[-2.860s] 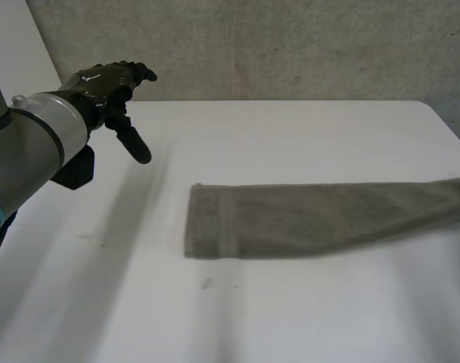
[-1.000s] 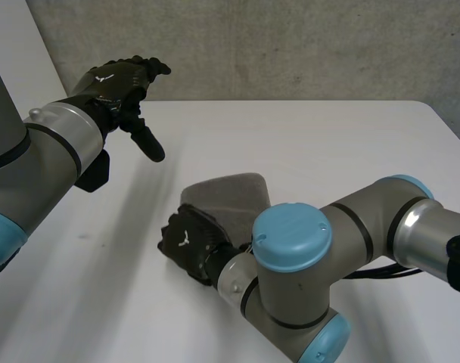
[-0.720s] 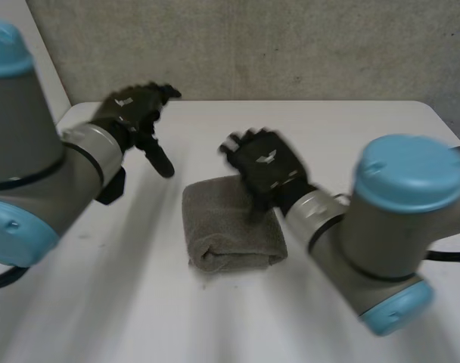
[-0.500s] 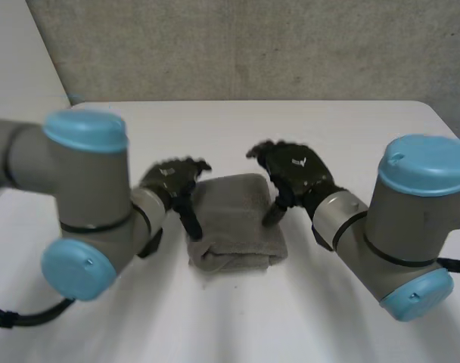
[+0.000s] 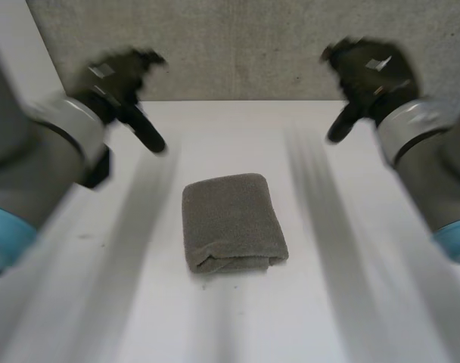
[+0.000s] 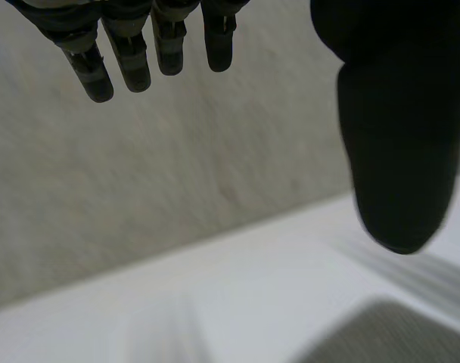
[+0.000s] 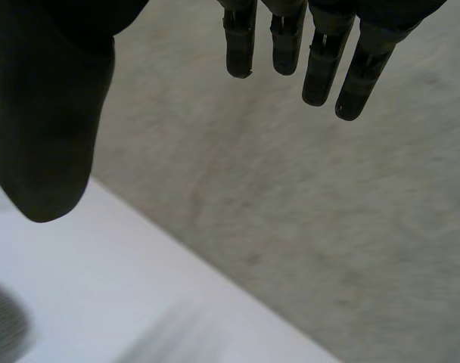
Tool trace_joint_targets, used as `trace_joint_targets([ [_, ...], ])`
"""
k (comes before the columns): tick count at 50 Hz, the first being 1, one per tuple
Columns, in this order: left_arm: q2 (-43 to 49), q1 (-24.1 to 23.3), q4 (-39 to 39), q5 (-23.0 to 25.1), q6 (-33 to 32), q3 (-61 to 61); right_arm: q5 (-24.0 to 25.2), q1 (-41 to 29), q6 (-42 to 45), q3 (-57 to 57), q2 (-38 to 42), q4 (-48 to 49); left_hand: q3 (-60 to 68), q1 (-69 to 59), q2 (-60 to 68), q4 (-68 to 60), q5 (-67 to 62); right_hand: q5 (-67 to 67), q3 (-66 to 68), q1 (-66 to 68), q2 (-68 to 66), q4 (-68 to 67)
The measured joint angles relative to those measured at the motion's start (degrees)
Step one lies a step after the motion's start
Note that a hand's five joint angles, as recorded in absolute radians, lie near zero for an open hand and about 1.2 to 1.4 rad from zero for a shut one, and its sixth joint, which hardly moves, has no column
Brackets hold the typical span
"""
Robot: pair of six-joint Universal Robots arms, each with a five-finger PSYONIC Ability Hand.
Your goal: Fold the towel.
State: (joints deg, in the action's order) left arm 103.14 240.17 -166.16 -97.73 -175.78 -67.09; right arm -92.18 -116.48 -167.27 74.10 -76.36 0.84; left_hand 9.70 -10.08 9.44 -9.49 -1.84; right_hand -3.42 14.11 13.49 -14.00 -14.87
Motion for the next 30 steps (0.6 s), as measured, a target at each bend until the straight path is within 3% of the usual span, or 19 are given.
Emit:
trace_joint_targets([
  [6, -6.2, 5.8, 6.8, 0.2, 0.0, 4.2, -0.6, 4.3, -0.2, -3.6, -5.3, -8.2, 0.0, 0.0, 0.0, 0.0, 0.0, 0.0, 0.0, -0.2, 0.0, 0.0],
  [11, -7.3, 8.0, 11.8, 0.5, -0.1, 5.9, -0.2, 6.3, -0.2, -4.6, -6.8, -12.4, 0.0, 0.0, 0.0, 0.0, 0.0, 0.0, 0.0, -0.2, 0.0, 0.0],
  [30, -6.9, 7.3, 14.9, 0.7, -0.1, 5.3, 0.3, 6.0, 0.0, -4.4, -6.5, -13.3, 0.0, 0.0, 0.0, 0.0, 0.0, 0.0, 0.0, -0.2, 0.0, 0.0],
])
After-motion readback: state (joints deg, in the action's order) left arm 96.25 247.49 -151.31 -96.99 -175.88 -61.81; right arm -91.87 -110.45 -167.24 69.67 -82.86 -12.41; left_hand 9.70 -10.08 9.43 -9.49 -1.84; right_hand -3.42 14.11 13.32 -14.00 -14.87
